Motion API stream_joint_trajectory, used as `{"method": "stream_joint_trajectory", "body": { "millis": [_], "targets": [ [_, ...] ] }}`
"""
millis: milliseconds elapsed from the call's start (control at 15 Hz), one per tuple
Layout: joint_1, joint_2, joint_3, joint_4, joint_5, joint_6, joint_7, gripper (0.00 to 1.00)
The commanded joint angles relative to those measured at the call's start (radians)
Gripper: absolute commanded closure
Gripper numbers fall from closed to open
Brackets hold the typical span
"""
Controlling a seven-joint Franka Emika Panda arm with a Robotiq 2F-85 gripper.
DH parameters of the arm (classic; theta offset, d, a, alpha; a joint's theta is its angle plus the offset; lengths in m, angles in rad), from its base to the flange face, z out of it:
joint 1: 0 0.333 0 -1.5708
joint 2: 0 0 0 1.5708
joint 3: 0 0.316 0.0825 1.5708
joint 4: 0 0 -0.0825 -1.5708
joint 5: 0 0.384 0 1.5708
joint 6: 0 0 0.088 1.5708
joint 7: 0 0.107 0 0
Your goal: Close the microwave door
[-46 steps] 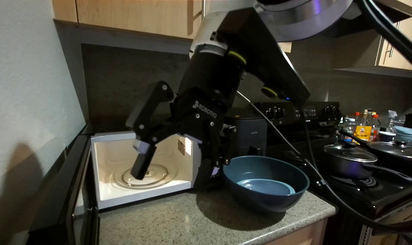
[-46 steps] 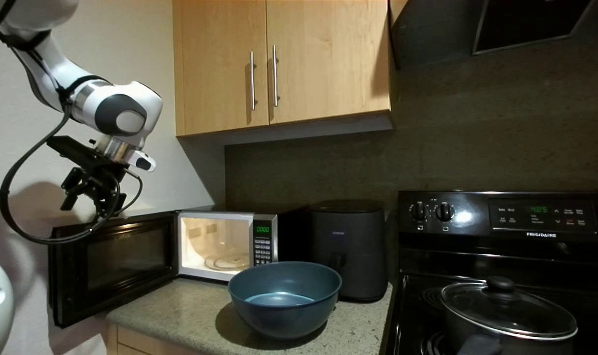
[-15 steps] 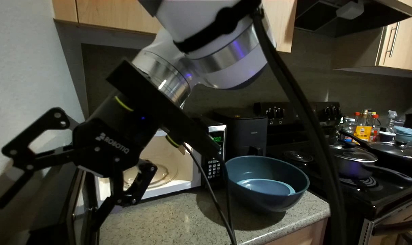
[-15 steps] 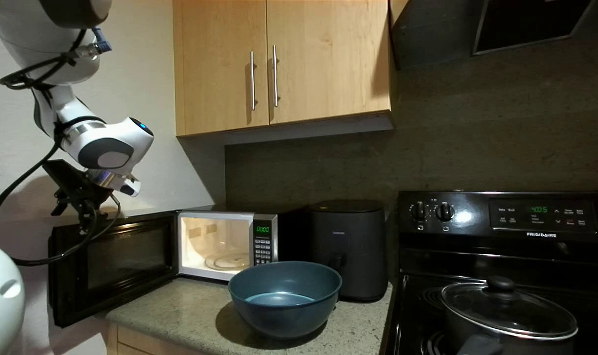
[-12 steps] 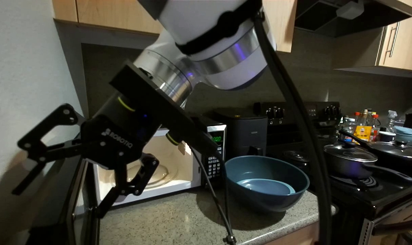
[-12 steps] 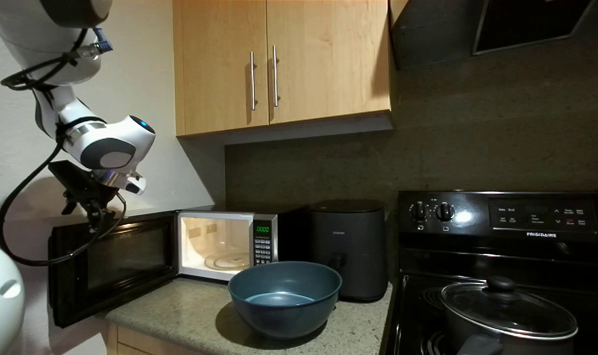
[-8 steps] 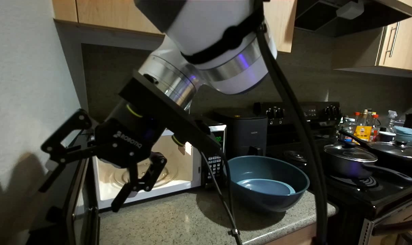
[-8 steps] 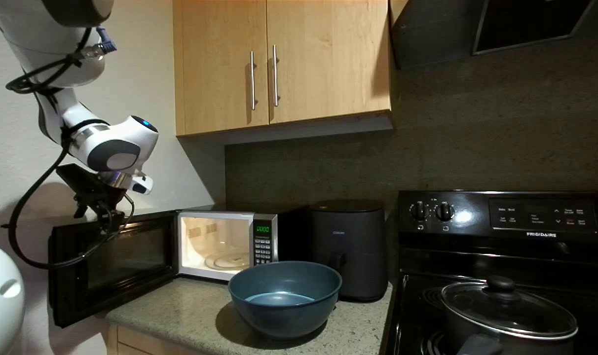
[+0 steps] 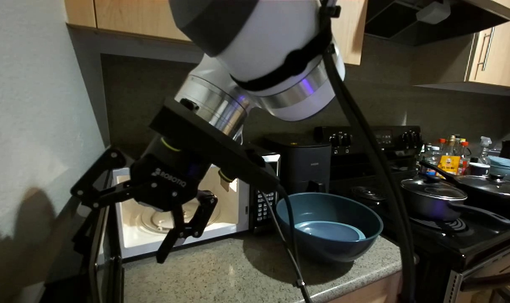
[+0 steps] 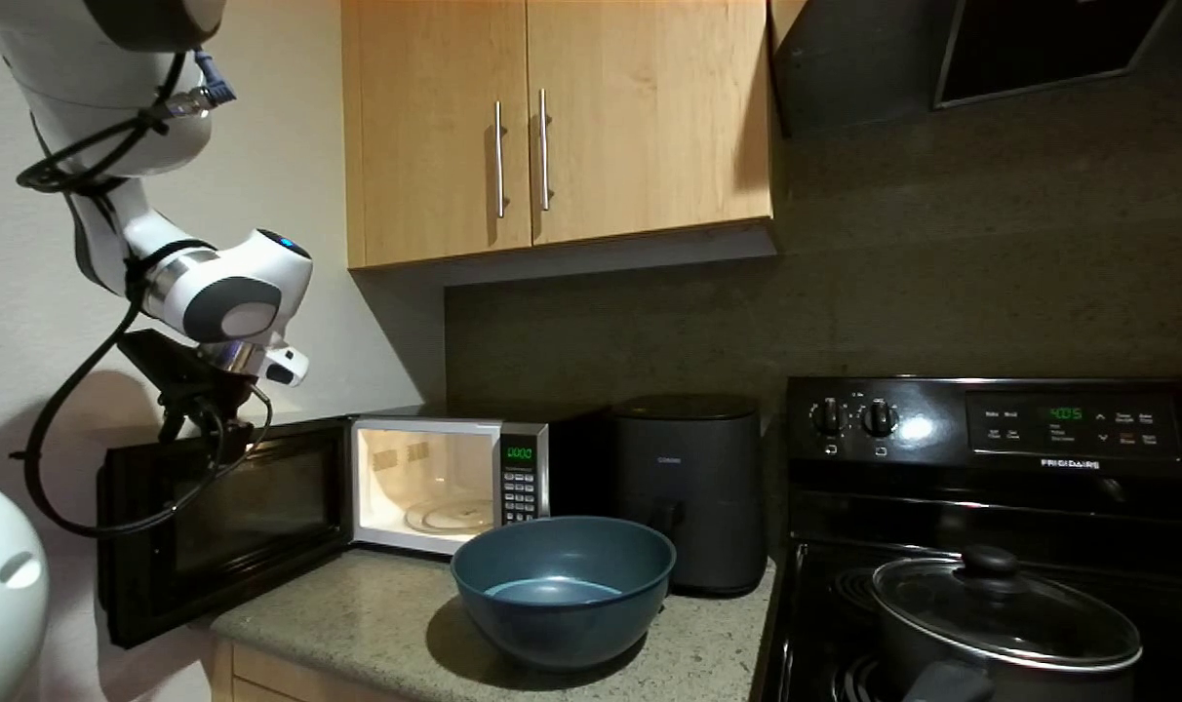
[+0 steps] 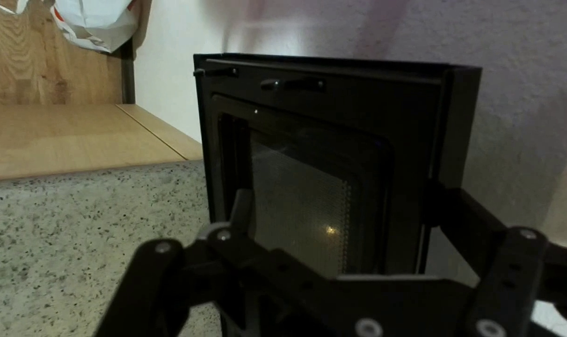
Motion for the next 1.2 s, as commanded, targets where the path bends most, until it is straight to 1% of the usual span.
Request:
{"method": "stream_joint_trajectory", "body": {
  "millis": [0, 267, 600, 733, 800, 867, 1000, 1133],
  "targets": [
    [0.018, -0.031, -0.034, -0.048, -0.152, 0.087, 0.207, 0.00],
    [0.023, -0.065, -0.081, -0.063, -0.361, 0.126, 0.470, 0.00],
    [0.018, -0.096, -0.142, -0.068, -0.676, 0.104, 0.850, 0.00],
    [0.019, -0.101, -0.152, -0.057, -0.794, 0.096, 0.993, 0.00],
    [0.016, -0.107, -0.146, -0.057, -0.823, 0.101, 1.025, 0.00],
    [-0.008, -0.068, -0.126, -0.028, -0.763, 0.098, 0.931, 0.00],
    [-0.007, -0.076, -0.125, -0.028, -0.796, 0.099, 0.981, 0.00],
    [0.004, -0.112, -0.121, -0.042, -0.849, 0.181, 0.999, 0.00]
  ]
}}
